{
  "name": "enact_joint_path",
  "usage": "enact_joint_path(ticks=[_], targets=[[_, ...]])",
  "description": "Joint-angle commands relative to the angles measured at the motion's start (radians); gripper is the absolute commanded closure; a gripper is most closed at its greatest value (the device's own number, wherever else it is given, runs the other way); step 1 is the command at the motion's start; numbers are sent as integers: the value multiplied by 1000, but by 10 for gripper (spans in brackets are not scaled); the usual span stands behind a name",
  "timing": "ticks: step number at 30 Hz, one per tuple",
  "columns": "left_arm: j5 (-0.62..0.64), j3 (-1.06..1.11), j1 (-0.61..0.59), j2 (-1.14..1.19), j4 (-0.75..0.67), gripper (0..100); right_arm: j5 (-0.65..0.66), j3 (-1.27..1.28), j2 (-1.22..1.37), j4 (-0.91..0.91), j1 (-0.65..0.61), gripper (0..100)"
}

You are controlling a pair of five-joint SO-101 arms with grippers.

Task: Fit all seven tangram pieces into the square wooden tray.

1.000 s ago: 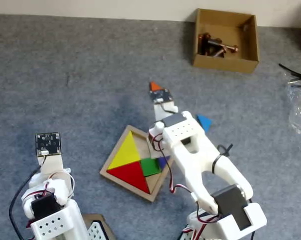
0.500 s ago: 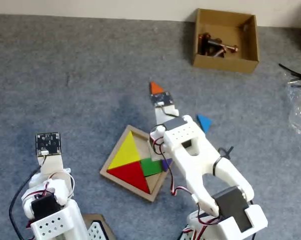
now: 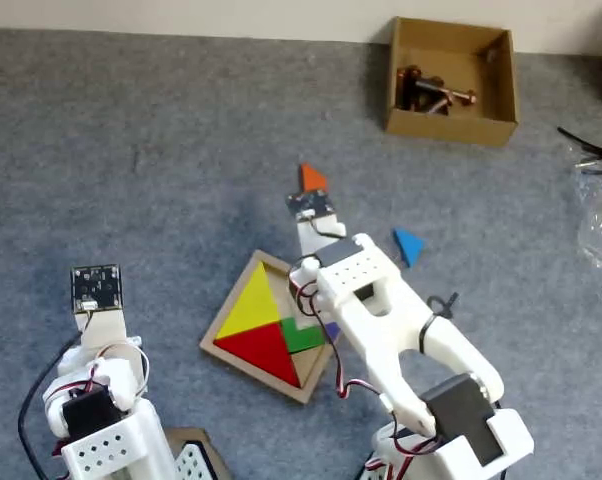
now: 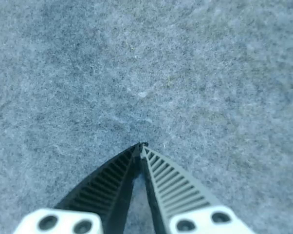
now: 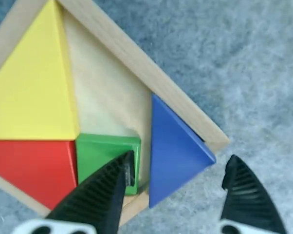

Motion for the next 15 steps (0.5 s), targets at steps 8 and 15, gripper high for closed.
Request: enact_joint_path(ticks=[8,15], targets=[[9,21,15,-5,5,995,26,-62,-225,65,116,735],[9,21,15,-5,5,995,91,-70,-226,120,326,762]])
